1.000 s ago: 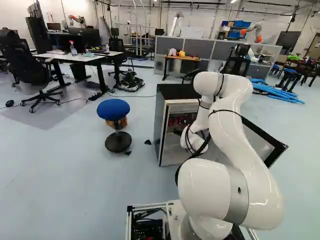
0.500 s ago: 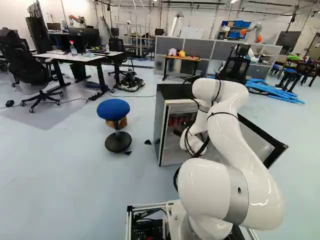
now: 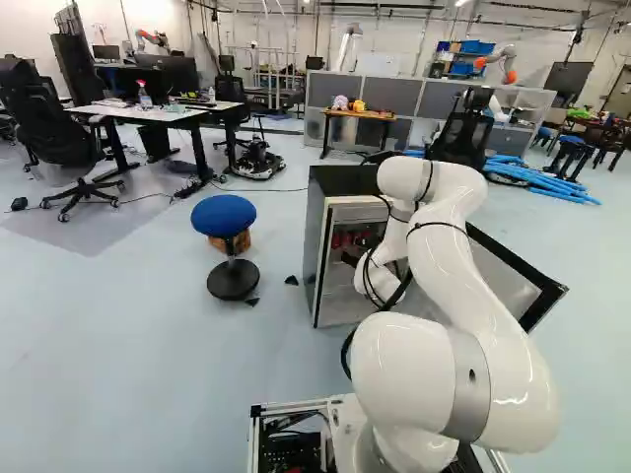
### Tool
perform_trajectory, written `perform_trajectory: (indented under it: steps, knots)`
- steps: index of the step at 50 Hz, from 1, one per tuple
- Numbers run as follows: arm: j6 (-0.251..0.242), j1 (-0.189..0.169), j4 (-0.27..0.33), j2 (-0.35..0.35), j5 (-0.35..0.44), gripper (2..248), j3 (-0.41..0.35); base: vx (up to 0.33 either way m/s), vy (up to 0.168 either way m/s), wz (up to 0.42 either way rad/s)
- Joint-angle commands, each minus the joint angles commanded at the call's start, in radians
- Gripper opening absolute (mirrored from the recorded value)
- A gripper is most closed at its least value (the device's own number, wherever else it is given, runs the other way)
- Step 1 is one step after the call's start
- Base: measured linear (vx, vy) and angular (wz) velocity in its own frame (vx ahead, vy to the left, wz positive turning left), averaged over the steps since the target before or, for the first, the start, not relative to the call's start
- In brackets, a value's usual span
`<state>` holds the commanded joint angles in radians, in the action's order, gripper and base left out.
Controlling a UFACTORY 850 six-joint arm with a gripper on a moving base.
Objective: Grab a drink from the fridge
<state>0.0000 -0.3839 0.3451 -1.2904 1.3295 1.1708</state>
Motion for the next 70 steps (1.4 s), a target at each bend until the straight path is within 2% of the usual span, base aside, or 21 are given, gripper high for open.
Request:
perform_trajectory:
  steps: [28, 70]
  knots:
    - [0.000, 0.008, 0.003, -0.023, 0.000, 247, 0.047, 0.000, 0.000, 0.000]
    - [0.000, 0.012, 0.061, -0.037, 0.026, 247, 0.075, 0.000, 0.000, 0.000]
